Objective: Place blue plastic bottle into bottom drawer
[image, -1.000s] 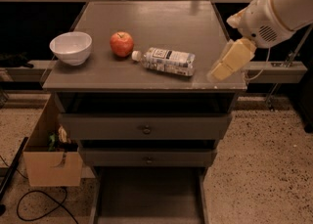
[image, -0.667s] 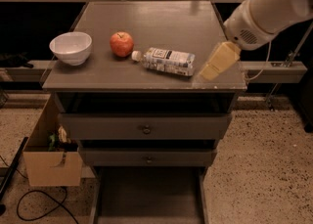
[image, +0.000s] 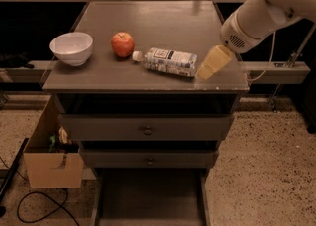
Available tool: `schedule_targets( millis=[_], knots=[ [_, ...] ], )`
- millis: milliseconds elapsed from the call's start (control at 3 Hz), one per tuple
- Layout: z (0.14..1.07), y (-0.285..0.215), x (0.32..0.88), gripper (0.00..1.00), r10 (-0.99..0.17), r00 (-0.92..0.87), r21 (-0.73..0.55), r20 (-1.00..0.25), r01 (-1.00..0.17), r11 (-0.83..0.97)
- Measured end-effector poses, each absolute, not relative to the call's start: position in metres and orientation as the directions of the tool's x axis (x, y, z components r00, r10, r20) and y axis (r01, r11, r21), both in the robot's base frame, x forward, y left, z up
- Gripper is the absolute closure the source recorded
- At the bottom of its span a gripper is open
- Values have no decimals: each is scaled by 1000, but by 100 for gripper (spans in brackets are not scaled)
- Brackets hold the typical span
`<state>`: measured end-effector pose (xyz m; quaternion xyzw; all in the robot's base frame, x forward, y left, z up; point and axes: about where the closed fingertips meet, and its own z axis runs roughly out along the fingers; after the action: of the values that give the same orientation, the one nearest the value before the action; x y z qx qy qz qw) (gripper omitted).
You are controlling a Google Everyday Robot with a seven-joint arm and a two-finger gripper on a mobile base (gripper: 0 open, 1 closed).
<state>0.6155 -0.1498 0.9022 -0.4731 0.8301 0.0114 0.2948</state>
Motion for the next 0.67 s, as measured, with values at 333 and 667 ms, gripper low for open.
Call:
schedule_targets(
  millis=[333, 667],
  knots=[
    [902, -151, 639, 0, -728, -301, -199, -616, -835, 513],
    [911, -139, 646, 0, -656, -178, -159, -734, -893, 420]
  ],
)
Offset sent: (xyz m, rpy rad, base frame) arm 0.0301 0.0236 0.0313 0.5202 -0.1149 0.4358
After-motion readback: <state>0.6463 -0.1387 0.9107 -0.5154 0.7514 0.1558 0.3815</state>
